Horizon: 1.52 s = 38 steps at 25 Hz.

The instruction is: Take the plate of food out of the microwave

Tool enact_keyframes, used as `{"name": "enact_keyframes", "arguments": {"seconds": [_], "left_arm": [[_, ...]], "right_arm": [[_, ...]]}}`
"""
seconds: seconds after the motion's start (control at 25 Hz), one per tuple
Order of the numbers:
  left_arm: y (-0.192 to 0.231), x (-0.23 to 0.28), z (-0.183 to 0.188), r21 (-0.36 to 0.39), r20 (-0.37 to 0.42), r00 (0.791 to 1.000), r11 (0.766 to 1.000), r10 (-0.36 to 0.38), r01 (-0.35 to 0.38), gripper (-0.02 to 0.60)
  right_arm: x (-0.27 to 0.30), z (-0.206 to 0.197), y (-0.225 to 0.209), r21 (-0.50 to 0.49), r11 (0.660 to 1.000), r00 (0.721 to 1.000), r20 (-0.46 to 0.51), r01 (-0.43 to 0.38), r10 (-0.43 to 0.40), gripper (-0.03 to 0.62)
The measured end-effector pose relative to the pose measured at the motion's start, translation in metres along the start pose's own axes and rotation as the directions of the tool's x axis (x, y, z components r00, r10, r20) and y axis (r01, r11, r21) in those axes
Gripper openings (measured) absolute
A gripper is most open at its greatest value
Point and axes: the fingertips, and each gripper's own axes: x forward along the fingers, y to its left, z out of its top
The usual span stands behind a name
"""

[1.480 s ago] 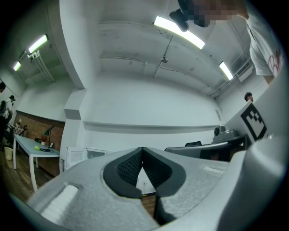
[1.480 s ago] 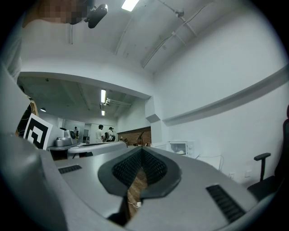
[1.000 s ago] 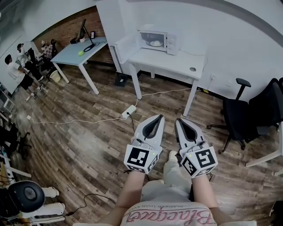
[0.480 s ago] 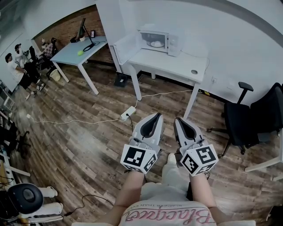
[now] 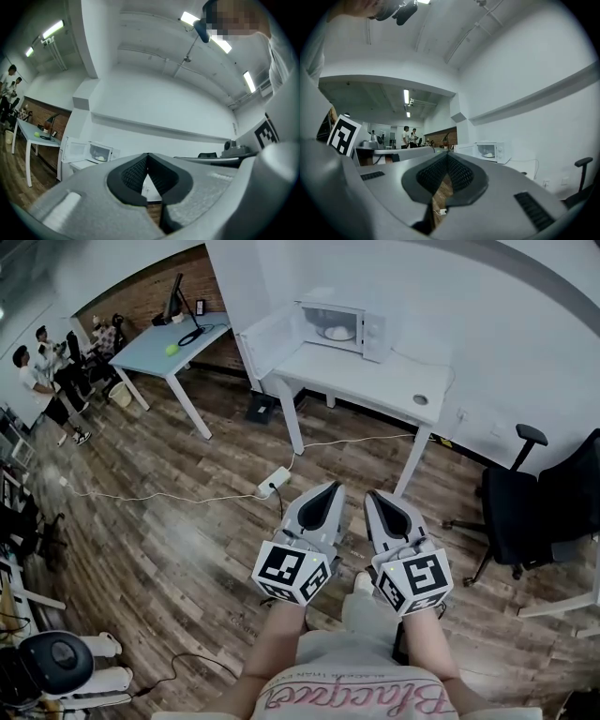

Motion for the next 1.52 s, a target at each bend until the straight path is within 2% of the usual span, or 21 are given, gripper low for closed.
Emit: {"name": "enact_keyframes", "arguments": {"seconds": [0.2,0.44,0.72,1.12,1.52], "left_arm": [[0.02,0.026,-0.001,0.024,0.018,0.999,0.999,0.037,-0.037,0.006],[0.028,0.059,-0.004,0.054,0.021,0.999,0.998,0.045,-0.046,0.006],[0.039,0.093,-0.007,0.068,-0.005,0.999,0.997,0.042,-0.042,0.006],[0.046,0.146,-0.013,0.107,-0.046,0.998,0.993,0.044,-0.039,0.006],[0.049,0.195,-0.019,0.126,-0.046,0.998,0.991,0.04,-0.034,0.006]], "right_arm": [[0.028,0.004,-0.013,0.002,0.998,0.998,0.025,-0.061,0.061,0.012],[0.053,0.005,-0.039,-0.067,0.996,0.998,0.021,-0.064,0.066,0.012],[0.078,0.011,-0.068,-0.004,0.994,0.993,0.048,-0.106,0.106,0.012],[0.106,0.013,-0.112,0.014,0.994,0.994,0.025,-0.104,0.104,0.012],[0.133,0.014,-0.153,0.005,0.99,0.99,0.037,-0.14,0.14,0.012]]}}
